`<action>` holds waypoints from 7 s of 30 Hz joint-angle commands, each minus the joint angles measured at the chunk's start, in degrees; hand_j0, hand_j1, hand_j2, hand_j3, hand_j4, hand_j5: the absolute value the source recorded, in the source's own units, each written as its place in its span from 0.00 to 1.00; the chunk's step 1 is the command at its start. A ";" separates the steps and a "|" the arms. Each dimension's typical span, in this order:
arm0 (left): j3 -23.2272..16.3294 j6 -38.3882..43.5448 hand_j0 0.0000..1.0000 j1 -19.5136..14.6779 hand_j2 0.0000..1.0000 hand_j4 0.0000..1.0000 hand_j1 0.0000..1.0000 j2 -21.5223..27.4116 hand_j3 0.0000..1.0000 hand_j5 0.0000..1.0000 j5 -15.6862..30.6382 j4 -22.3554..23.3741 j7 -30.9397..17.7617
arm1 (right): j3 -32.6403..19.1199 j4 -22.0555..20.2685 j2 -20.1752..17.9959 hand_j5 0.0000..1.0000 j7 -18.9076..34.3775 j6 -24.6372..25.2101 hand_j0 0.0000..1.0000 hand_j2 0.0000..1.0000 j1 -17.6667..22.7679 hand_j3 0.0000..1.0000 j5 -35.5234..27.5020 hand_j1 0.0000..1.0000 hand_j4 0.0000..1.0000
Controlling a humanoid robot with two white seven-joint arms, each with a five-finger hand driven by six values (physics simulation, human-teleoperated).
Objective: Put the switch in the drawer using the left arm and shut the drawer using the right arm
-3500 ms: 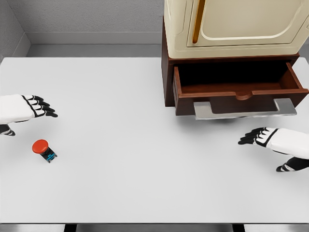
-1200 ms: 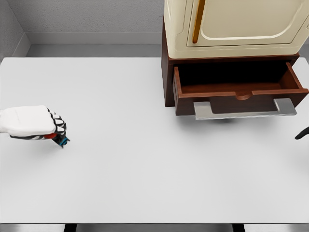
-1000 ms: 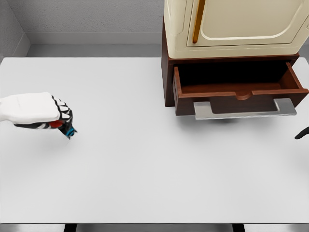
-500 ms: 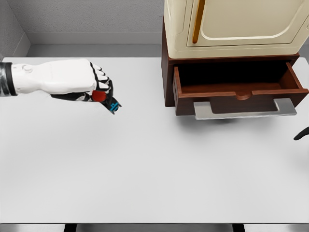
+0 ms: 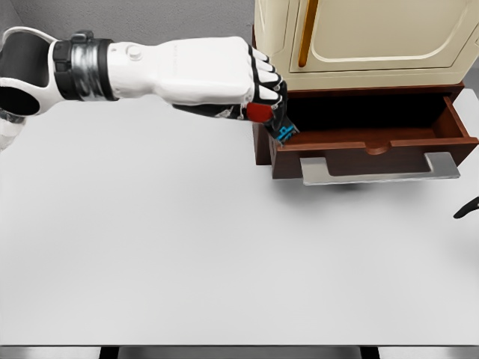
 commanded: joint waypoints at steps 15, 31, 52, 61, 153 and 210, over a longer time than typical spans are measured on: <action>0.11 0.18 0.41 -4.39 0.41 0.41 0.41 -24.78 0.41 0.41 -0.07 25.33 -10.75 | 0.43 -0.04 -0.11 0.64 -0.02 0.17 0.64 0.64 0.00 0.64 -0.41 0.64 0.64; 1.16 0.18 0.59 -5.19 0.59 0.59 0.59 -27.16 0.59 0.59 -0.69 33.41 -10.75 | 0.87 -0.04 -0.03 0.64 -0.02 0.17 0.64 0.64 0.00 0.64 -0.41 0.64 0.64; -0.15 0.18 1.00 -4.04 1.00 1.00 1.00 -19.78 1.00 1.00 4.59 15.14 -9.96 | 1.13 -0.04 -0.03 0.64 -0.02 0.17 0.64 0.64 0.00 0.64 -0.41 0.64 0.64; -13.16 53.36 1.00 -15.64 1.00 1.00 1.00 -1.67 1.00 1.00 63.03 -1.83 -10.95 | 1.66 -0.04 -0.03 0.64 -0.02 0.17 0.64 0.64 0.00 0.64 -0.32 0.64 0.64; -18.00 53.64 1.00 -6.68 1.00 1.00 1.00 -18.89 1.00 1.00 63.21 18.65 -0.29 | 2.80 -0.04 -0.11 0.50 -0.02 0.17 0.50 0.50 -0.26 0.50 -0.32 0.50 0.50; -11.32 0.18 1.00 2.20 1.00 1.00 1.00 18.46 1.00 1.00 5.38 10.12 -10.95 | 13.17 -0.13 -7.23 0.46 -0.02 0.17 0.46 0.46 -13.27 0.46 -0.23 0.46 0.46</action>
